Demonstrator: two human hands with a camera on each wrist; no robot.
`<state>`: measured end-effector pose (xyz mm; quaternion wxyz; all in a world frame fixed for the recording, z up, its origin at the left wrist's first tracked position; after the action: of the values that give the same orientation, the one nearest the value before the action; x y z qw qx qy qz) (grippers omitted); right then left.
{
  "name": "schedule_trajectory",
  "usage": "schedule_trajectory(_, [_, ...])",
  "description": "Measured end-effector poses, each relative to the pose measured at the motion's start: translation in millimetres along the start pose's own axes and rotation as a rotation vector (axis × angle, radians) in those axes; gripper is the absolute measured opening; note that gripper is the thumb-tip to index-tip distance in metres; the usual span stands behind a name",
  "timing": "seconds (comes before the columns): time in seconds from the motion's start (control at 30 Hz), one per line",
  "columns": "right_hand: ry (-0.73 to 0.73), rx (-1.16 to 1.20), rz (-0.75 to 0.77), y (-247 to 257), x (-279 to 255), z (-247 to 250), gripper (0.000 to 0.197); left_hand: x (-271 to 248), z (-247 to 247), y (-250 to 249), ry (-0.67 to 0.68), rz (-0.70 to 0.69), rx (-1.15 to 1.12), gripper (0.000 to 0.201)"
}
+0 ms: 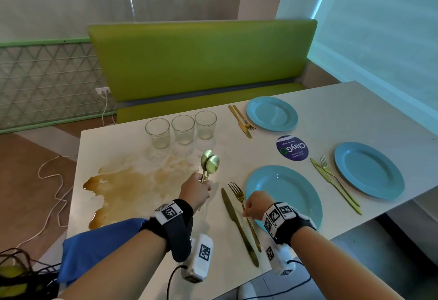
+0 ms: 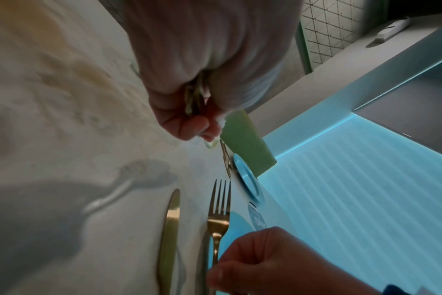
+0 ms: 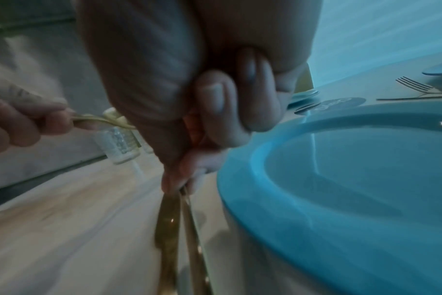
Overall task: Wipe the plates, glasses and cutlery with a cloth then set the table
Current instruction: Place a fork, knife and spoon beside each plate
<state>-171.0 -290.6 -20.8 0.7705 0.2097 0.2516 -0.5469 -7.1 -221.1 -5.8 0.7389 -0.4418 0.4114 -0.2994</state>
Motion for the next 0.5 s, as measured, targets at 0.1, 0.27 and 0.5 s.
schedule_trajectory(0.1, [-0.01, -0.015, -0.02, 1.6, 1.1, -9.6, 0.037, -2.1, -1.0, 5.8, 0.015, 0.002, 0.007, 0.009])
schedule_trajectory(0.27, [0.009, -0.082, -0.048, 1.8, 3.0, -21.4, 0.039, -3.4, -0.9, 14.2, 0.022, 0.016, 0.022, 0.018])
schedule_trajectory(0.5, [-0.048, -0.077, -0.151, -7.0, 8.0, -32.5, 0.038, -2.8, -0.4, 17.3, 0.022, 0.021, 0.018, 0.017])
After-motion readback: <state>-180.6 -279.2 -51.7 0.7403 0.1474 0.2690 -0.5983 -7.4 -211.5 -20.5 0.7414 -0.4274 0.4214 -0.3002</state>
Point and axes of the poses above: each hand's wrist, its own x-axis towards the middle knuckle, its own z-axis out of the back of the hand, y = z × x, the point moved 5 cm from there along x, towards the middle knuckle, and after that the axes turned 8 degrees about -z, right-handed, at the moved point
